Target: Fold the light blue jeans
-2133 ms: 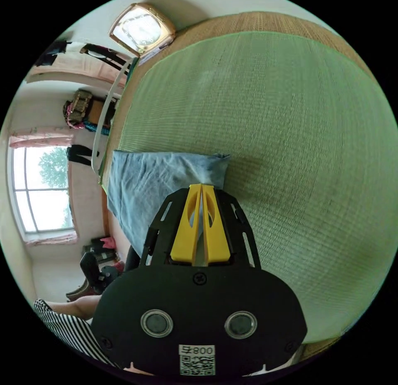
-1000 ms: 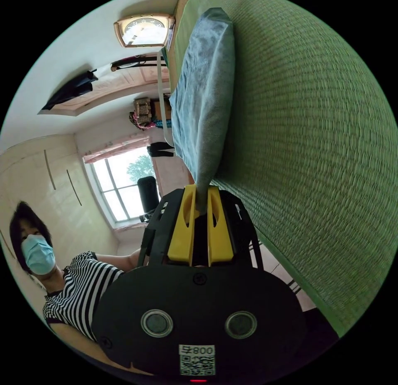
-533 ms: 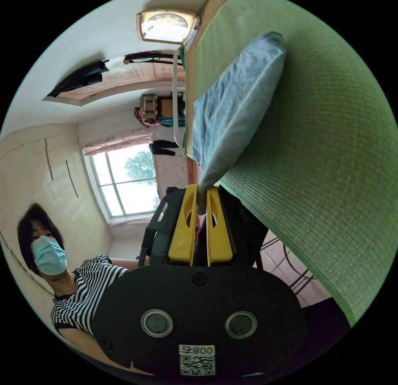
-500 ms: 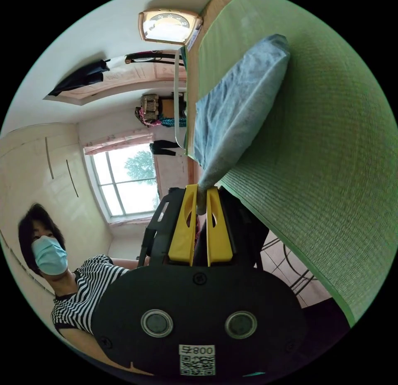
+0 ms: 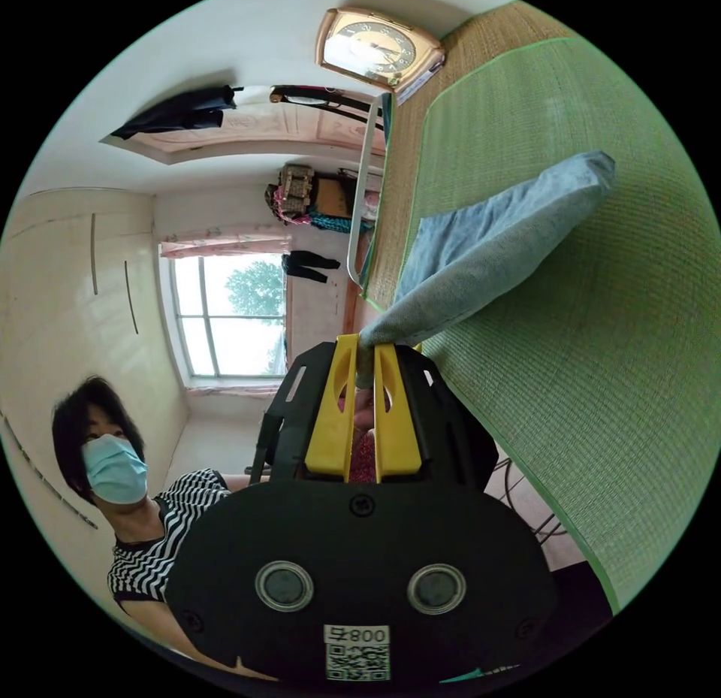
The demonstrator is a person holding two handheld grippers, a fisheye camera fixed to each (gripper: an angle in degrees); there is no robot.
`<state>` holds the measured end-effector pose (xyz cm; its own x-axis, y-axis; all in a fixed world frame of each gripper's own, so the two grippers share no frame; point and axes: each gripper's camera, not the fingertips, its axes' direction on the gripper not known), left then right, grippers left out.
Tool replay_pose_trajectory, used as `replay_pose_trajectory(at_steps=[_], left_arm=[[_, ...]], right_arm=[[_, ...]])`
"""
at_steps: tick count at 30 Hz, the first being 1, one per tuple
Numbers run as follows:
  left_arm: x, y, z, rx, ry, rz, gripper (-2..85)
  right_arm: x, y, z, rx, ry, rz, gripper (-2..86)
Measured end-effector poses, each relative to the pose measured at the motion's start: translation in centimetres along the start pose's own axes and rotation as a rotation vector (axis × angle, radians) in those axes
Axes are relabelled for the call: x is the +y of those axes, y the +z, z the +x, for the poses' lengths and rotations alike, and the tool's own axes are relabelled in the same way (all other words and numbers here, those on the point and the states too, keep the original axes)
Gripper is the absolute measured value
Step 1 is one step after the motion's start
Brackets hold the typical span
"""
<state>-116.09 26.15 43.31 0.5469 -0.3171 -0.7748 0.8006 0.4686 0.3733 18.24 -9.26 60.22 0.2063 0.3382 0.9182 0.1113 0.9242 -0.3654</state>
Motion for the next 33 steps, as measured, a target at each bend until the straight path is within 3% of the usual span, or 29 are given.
replay_pose_trajectory(at_steps=[19, 33], left_arm=[[-3.1, -1.6, -0.9, -0.062, -0.036, -0.015, 9.6], [1.1, -1.9, 0.9, -0.161, 0.011, -0.065, 5.5]], right_arm=[[1.5, 0.7, 1.5, -0.015, 0.045, 0.029, 1.0], [6.6, -1.4, 6.6, -0.012, 0.133, 0.056, 1.6]])
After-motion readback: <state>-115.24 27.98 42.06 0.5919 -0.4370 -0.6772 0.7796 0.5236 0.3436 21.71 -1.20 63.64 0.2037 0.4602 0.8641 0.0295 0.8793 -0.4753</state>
